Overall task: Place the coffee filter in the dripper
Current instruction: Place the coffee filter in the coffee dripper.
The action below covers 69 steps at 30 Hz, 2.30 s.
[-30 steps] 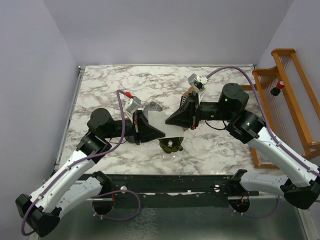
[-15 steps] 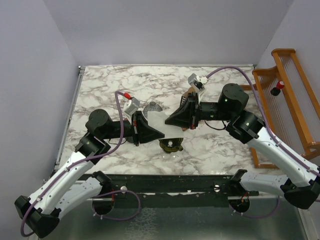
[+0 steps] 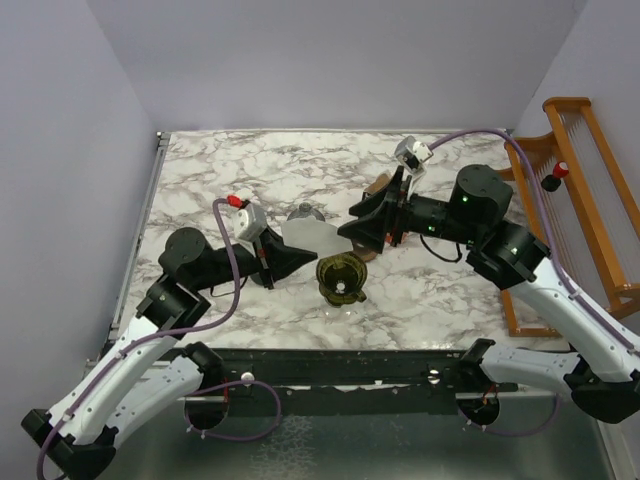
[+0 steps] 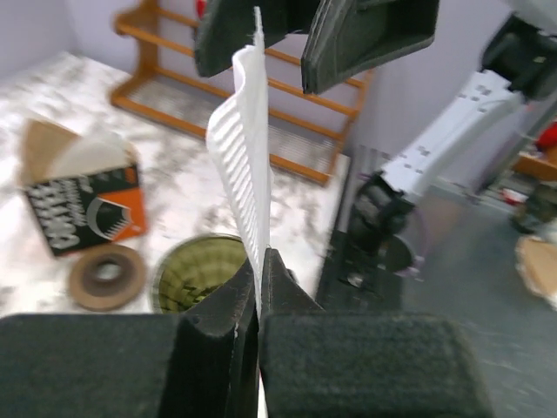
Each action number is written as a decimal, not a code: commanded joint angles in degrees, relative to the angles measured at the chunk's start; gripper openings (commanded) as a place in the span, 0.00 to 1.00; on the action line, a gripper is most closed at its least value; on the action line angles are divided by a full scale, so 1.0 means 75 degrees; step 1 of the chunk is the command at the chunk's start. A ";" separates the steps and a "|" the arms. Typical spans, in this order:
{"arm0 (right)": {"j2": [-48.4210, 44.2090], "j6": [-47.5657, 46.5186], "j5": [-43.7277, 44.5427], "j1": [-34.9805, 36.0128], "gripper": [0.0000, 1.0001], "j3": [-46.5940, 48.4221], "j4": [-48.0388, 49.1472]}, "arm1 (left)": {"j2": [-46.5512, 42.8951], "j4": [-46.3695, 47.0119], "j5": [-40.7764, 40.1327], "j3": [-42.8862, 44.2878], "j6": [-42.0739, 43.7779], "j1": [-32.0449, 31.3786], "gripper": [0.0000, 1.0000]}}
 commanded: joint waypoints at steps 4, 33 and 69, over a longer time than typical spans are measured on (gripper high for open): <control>-0.0323 -0.0665 0.1905 0.0062 0.64 0.0534 -0.0915 | -0.0453 0.0990 -0.1847 -0.0513 0.3126 0.0014 0.00; 0.0235 0.3636 0.1083 0.0056 0.60 -0.0925 0.1647 | 0.0712 0.4155 -0.4237 -0.1783 1.1162 -0.0010 0.00; 0.0978 0.6145 0.0605 0.0054 0.30 -0.1690 0.4085 | 0.0443 0.4701 -0.3859 -0.2219 1.0678 -0.0021 0.00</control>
